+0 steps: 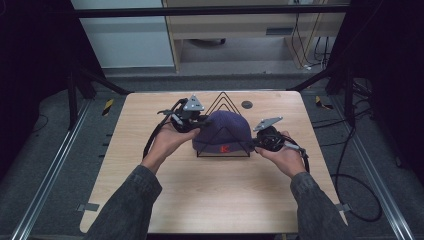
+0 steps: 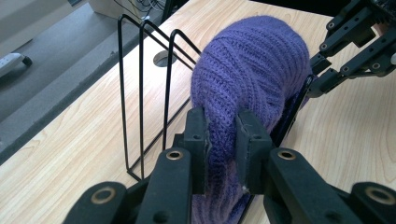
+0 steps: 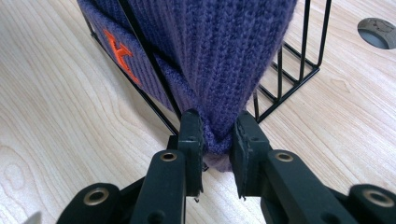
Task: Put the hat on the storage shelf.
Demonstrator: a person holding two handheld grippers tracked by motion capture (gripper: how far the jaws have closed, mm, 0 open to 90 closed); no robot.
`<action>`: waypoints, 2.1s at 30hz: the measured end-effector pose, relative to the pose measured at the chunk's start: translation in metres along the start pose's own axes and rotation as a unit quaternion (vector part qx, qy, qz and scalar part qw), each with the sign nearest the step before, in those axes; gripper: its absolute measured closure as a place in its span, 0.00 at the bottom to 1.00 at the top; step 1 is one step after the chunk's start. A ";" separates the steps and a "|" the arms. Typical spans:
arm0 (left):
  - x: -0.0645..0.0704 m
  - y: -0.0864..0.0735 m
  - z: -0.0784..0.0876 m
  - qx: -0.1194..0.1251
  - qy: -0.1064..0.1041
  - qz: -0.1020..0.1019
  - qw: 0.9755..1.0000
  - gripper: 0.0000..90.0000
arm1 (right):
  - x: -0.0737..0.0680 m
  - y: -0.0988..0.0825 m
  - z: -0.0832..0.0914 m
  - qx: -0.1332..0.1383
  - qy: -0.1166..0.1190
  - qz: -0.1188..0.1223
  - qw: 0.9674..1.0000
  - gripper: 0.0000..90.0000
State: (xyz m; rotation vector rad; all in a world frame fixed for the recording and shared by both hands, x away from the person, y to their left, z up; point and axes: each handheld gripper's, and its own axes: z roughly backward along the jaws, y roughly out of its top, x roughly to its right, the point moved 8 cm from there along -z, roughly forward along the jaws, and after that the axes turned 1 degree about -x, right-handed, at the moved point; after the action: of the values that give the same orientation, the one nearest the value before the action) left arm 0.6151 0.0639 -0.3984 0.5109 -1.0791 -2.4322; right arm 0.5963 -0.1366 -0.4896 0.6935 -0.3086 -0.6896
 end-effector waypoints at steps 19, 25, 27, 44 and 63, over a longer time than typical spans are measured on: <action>0.003 -0.010 -0.006 0.000 -0.007 0.012 1.000 0.78 | 0.002 -0.012 -0.006 -0.008 0.003 -0.016 1.000 0.75; 0.005 -0.010 -0.005 0.000 -0.005 0.011 1.000 0.76 | 0.002 -0.013 -0.004 -0.009 0.001 -0.017 1.000 0.74; 0.005 -0.009 -0.005 0.000 -0.006 0.011 1.000 0.76 | 0.002 -0.013 -0.004 -0.009 0.001 -0.018 1.000 0.75; 0.006 -0.007 0.009 0.014 0.003 0.015 1.000 0.69 | -0.004 -0.016 0.013 0.004 -0.008 -0.018 1.000 0.67; 0.015 -0.013 0.029 0.014 0.018 0.023 0.999 0.39 | -0.013 -0.021 0.031 0.015 -0.036 -0.048 0.998 0.35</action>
State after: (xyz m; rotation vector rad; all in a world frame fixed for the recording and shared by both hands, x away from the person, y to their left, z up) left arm 0.5850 0.0812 -0.3928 0.5310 -1.0997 -2.3633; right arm 0.5621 -0.1548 -0.4821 0.7160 -0.3547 -0.8036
